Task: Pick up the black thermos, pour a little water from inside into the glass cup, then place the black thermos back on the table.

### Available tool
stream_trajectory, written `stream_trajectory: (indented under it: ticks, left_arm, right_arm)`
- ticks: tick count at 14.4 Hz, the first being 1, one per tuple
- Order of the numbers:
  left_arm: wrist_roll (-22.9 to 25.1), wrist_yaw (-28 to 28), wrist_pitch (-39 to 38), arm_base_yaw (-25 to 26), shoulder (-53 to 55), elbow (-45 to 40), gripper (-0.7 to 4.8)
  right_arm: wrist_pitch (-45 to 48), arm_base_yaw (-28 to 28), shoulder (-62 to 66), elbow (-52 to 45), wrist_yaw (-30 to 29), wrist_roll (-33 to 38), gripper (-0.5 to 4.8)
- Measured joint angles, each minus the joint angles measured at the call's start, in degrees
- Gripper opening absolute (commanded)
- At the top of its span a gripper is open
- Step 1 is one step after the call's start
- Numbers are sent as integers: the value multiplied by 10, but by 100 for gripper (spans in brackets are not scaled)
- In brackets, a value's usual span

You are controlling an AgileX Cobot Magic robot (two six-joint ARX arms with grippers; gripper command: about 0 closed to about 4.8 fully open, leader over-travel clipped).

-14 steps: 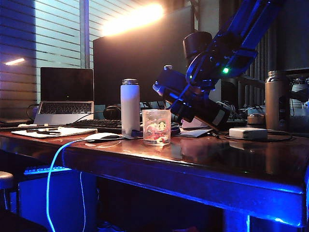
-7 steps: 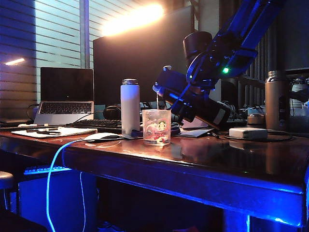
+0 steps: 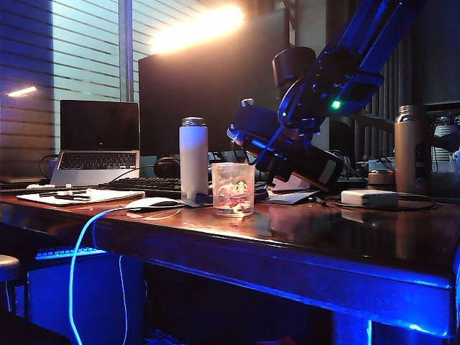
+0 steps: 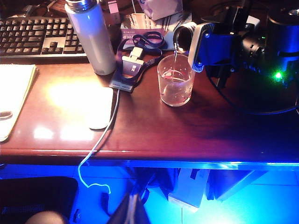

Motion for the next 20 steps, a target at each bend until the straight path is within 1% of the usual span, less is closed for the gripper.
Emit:
stream_trajectory:
  ticks: [20]
  left_arm:
    - [0,0,0,0,0,0,22]
  right_arm:
    - [10,0,0,1,3,-34,25]
